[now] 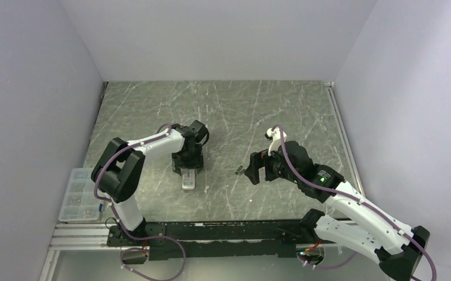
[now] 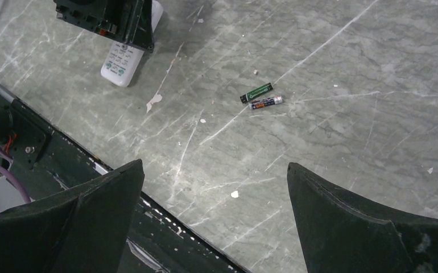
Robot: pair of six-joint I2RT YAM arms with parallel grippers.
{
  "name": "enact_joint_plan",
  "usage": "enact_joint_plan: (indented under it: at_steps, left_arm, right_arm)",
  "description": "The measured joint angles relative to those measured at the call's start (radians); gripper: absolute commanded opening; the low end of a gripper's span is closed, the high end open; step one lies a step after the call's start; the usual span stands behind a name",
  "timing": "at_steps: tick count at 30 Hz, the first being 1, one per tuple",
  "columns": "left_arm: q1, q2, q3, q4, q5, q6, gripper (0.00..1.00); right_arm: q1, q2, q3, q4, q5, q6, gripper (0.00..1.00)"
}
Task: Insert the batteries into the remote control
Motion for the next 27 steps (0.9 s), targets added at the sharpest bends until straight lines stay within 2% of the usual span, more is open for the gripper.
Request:
enact_joint_plan:
  at_steps: [7,9,13,21,27]
  left_arm:
    - [0.0,0.007,-0.011,0.009,0.002,0.016,0.47]
    - [-0.001,0.008,-0.011,0.011,0.003,0.021,0.36]
    - [-0.002,0.006,-0.013,0.014,0.004,0.024,0.01]
    - [-0.001,-0.051,-0.053,0.079,0.107,0.052,0.0]
    - [-0.002,-0.225,-0.089,0.164,0.252,0.048,0.0]
  right_arm:
    - [0.0,0.007,-0.001,0.001,-0.007,0.003,0.99]
    - [0.0,0.014,-0.001,0.0,-0.013,0.006,0.99]
    - [0.0,0.015,-0.001,0.0,-0.018,0.008,0.99]
    - [0.0,0.011,-0.001,0.0,-0.053,0.011,0.97]
    - [0.0,0.003,-0.001,0.021,-0.12,0.043,0.92]
